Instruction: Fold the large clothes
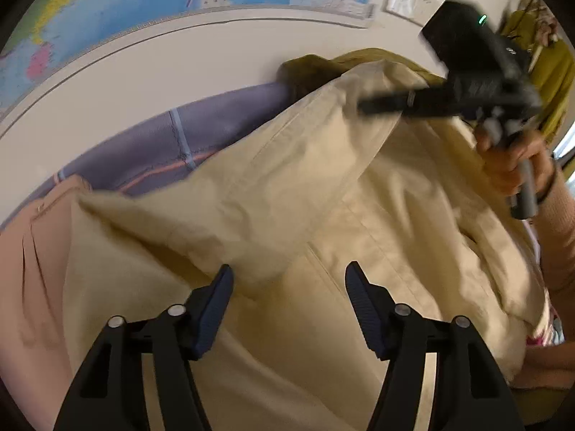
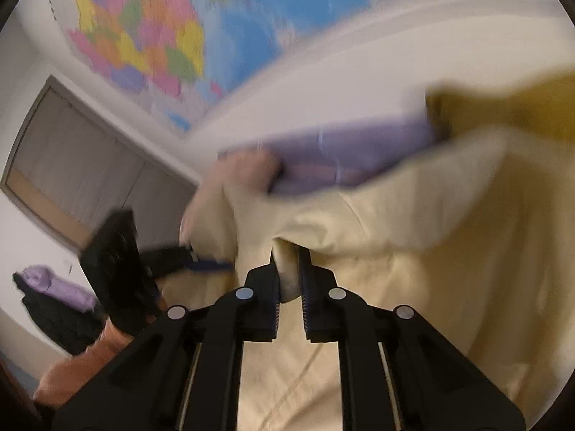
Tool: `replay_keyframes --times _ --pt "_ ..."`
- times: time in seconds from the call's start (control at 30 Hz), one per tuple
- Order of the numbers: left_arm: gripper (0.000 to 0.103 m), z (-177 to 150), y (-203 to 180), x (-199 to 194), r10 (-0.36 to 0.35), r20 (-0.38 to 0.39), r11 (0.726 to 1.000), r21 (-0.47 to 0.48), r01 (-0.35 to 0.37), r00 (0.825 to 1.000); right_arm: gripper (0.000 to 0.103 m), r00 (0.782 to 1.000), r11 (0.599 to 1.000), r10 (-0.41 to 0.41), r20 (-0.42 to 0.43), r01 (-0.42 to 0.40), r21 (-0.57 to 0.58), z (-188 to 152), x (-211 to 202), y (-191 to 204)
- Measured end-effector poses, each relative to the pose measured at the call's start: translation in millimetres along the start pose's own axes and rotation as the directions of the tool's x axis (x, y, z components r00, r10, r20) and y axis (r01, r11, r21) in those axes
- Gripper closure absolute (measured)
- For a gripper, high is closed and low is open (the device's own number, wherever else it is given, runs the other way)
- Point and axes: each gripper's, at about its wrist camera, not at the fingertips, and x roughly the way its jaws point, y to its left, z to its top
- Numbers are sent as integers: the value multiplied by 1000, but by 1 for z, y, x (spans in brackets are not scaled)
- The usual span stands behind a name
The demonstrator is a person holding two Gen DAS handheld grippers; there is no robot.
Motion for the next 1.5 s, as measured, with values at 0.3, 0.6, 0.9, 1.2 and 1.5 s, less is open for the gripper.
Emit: replay_keyframes --times 0.3,0.6,0.9,1.2,1.5 --pt "34 85 78 3 255 141 928 -314 -201 957 76 979 983 -170 111 160 92 58 18 -20" --pt "24 6 41 -71 235 239 967 -150 -204 942 24 928 928 -313 201 344 -144 -53 -109 31" --pt "22 -112 -25 -97 122 213 992 -56 -112 970 20 895 894 -445 -19 445 50 -231 -151 -18" --pt "19 -159 -69 -93 92 179 996 -29 -89 979 98 844 853 -516 149 522 -3 -214 -227 30" --pt "11 -181 -98 -100 125 122 992 -27 -123 985 96 726 740 -668 163 671 42 -151 -238 -16"
